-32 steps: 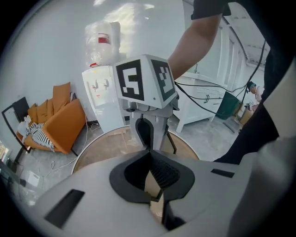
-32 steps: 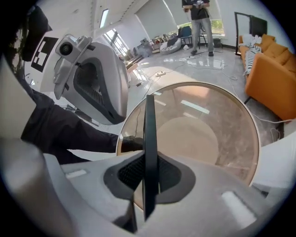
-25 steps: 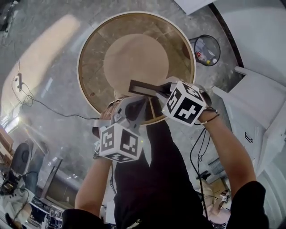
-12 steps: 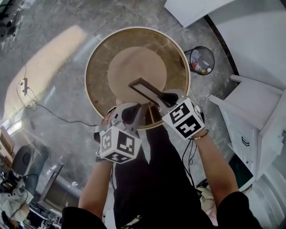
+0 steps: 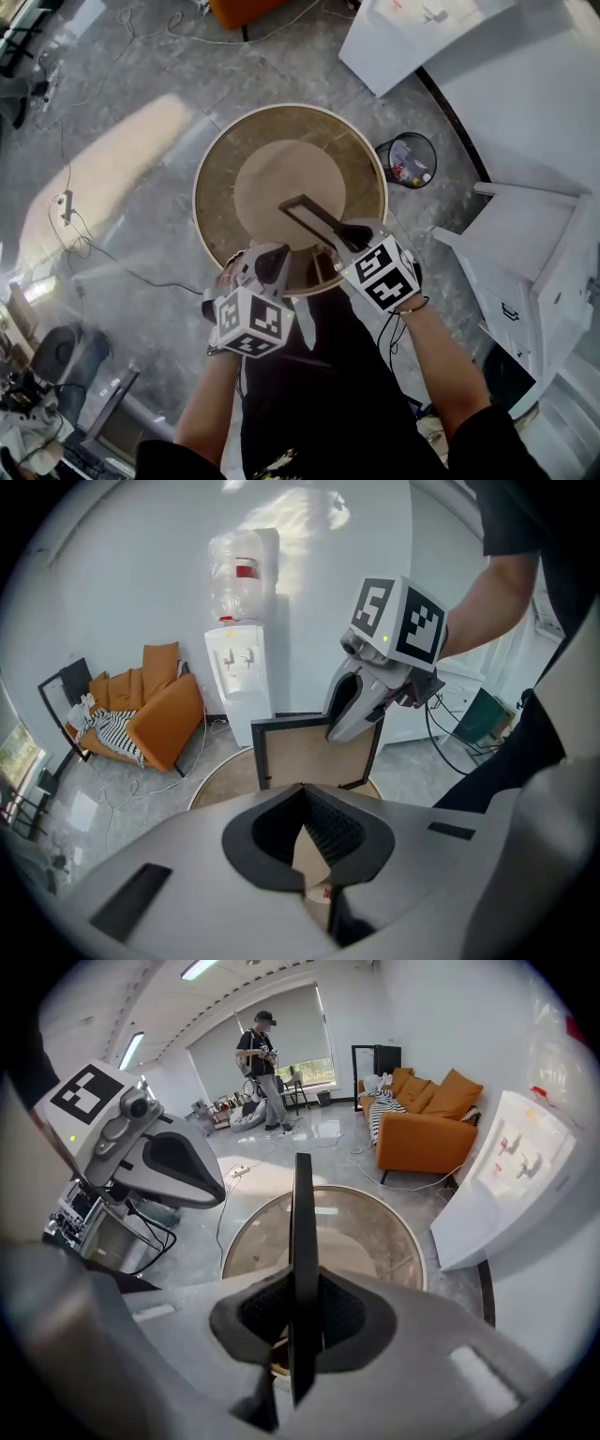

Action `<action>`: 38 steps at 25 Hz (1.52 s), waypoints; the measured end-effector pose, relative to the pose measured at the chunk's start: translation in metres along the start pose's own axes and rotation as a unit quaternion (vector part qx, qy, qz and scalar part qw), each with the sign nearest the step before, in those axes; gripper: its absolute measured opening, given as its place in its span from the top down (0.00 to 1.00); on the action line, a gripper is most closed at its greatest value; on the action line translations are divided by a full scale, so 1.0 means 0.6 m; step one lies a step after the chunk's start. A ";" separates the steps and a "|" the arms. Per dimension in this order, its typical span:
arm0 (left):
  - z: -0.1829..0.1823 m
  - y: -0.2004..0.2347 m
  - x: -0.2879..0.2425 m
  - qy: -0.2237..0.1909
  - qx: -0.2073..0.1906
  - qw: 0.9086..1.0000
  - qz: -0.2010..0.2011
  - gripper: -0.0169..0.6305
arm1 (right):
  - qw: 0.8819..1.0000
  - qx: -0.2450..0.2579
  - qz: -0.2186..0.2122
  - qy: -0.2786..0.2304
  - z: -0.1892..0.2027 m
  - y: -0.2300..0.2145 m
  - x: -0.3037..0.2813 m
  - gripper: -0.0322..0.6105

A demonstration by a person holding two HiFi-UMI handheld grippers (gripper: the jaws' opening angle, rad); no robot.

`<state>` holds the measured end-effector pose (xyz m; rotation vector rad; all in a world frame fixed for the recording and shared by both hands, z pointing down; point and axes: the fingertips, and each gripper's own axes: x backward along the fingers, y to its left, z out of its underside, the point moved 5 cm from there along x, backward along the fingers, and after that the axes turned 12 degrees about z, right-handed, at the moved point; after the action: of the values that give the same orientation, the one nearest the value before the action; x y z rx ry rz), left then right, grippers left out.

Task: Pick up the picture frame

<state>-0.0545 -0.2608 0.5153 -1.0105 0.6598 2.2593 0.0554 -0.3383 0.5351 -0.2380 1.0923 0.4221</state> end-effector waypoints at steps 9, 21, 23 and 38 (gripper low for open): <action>-0.045 -0.027 0.054 -0.003 -0.008 1.000 -0.005 0.95 | 1.000 -0.016 0.004 -0.015 -0.028 0.019 0.055 0.88; -0.094 -0.039 0.154 -0.032 -0.017 0.997 -0.070 0.95 | 0.998 -0.033 0.030 -0.052 -0.068 0.012 0.157 0.88; -0.105 -0.042 0.168 -0.038 -0.022 0.996 -0.076 0.95 | 0.997 -0.039 0.031 -0.061 -0.076 0.013 0.173 0.88; -0.146 -0.028 0.243 -0.061 -0.029 0.992 -0.109 0.95 | 0.993 -0.036 0.042 -0.101 -0.126 0.019 0.250 0.88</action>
<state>-0.0800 -0.2608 0.3461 -0.9160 0.4144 2.1381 0.0481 -0.3253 0.3673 -0.2078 0.8917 0.5501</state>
